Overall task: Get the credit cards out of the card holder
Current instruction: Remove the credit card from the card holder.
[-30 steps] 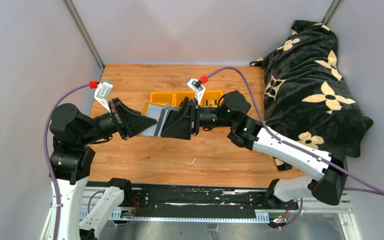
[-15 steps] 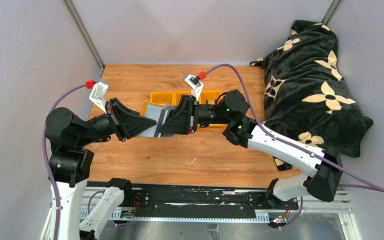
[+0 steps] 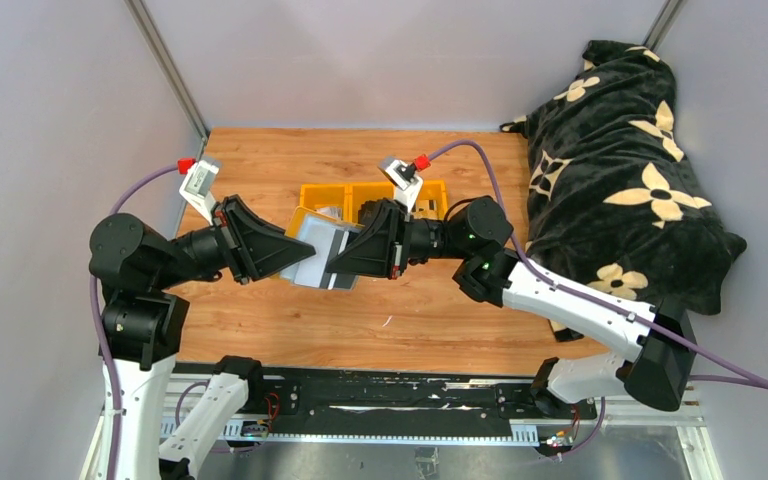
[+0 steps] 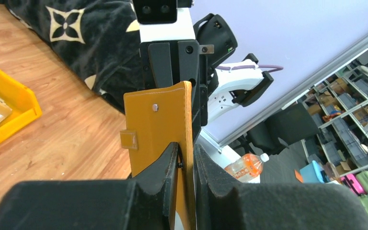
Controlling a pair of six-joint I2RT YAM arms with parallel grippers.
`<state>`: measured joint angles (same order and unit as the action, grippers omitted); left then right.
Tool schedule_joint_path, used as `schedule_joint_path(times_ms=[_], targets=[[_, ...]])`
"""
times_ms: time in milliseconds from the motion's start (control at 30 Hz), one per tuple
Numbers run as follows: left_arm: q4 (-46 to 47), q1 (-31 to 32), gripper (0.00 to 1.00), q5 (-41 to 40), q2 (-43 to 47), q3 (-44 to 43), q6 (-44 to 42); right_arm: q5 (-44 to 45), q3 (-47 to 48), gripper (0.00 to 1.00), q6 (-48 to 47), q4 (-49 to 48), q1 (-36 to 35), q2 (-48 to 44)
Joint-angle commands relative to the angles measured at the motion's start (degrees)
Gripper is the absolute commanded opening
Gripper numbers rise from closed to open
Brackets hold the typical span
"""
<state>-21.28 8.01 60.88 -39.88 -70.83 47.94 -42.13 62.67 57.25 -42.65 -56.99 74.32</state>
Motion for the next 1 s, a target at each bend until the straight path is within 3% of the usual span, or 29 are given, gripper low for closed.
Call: schedule_joint_path(times_ms=[0,167,300,400,467,700,967], targets=[[5.46,-0.01,0.17,2.3,0.12,-1.15,4.84,-1.66,-1.55,0.0,0.83,-5.56,-0.05,-1.83],[5.8,-0.01,0.02,2.33,0.09,-1.62,4.79,-1.55,-1.53,0.02,0.64,-5.42,-0.05,-2.3],[4.14,-0.01,0.0,1.87,0.02,-2.68,2.87,-1.83,-1.08,0.22,0.94,-5.42,-0.05,-2.34],[3.1,-0.01,0.0,1.74,-0.47,-3.38,2.33,-1.46,-0.98,0.27,1.02,-5.59,-0.05,-2.89],[3.11,-0.01,0.0,1.85,-0.6,-3.68,2.29,-1.25,-0.78,0.25,1.14,-6.12,-0.05,-3.2],[3.09,-0.01,0.0,1.71,-1.0,-4.02,1.98,-1.04,-0.53,0.01,1.41,-6.16,-0.05,-3.84],[-1.14,-0.01,0.0,0.71,-1.74,-6.44,-2.61,0.83,-4.72,0.0,0.85,-4.65,0.93,-6.28]])
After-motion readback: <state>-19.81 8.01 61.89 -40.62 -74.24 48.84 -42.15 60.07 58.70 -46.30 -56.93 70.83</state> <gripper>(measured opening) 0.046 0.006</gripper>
